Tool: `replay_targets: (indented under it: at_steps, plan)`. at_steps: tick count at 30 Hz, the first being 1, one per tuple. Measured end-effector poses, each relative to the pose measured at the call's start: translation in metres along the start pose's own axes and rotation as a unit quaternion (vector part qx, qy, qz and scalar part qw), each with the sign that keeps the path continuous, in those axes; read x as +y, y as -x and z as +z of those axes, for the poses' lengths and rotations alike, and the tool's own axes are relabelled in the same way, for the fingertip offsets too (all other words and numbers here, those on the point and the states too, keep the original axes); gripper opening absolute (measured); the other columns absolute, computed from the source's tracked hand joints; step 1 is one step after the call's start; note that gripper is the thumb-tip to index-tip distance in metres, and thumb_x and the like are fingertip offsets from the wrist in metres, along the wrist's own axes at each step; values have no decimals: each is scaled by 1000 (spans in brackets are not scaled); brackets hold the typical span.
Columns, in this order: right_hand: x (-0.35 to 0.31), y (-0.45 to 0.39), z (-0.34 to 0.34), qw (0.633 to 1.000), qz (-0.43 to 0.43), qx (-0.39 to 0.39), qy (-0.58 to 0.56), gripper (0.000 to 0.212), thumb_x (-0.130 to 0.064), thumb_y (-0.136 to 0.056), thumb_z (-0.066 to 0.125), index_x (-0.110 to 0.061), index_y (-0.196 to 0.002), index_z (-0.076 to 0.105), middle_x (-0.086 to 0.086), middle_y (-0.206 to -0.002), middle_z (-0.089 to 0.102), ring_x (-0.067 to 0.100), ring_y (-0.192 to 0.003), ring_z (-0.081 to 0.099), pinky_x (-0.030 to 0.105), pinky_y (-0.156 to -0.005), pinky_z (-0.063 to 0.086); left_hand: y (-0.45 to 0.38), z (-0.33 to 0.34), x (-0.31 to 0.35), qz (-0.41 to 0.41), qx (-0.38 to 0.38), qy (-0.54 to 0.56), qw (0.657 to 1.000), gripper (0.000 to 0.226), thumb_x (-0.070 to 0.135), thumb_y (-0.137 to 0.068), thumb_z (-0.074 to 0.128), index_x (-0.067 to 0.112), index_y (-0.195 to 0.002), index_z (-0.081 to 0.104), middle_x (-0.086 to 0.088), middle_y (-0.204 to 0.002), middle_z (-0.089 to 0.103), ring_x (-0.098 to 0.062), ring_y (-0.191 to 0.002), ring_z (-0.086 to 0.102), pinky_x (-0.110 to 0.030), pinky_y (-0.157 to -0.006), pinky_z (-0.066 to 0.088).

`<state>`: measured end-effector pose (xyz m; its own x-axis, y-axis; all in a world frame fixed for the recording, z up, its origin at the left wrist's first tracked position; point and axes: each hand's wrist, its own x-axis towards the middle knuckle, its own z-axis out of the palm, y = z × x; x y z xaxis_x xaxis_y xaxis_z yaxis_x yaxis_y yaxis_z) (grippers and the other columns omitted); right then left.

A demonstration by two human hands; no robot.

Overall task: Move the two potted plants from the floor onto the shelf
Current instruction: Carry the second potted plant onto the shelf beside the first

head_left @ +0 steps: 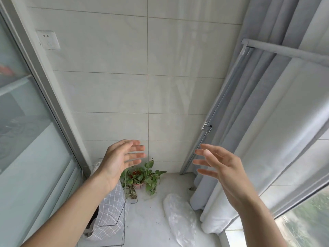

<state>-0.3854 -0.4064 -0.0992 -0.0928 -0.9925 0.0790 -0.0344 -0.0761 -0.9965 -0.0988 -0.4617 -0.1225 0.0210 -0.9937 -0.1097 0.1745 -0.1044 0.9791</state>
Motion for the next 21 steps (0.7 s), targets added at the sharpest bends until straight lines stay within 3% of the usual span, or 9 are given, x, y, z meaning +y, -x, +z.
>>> replay_targets:
  at_steps: [14, 21]
  plan:
    - [41, -194, -45, 995, 26, -74, -54, 21, -23, -97, 59, -18, -115, 68, -1, -106, 76, 21, -93, 74, 45, -80, 61, -152, 64, -1, -2, 72, -33, 997, 25, 21, -99, 50, 6, -104, 69, -14, -103, 76, -32, -93, 73, -38, -76, 55]
    - [61, -248, -49, 992, 46, -86, -77, 23, -29, -95, 61, -19, -114, 69, -1, -106, 76, 22, -93, 74, 38, -76, 62, -191, 67, -12, -28, 99, -47, 994, 24, 23, -97, 54, 6, -105, 69, -14, -104, 76, -32, -95, 73, -42, -81, 55]
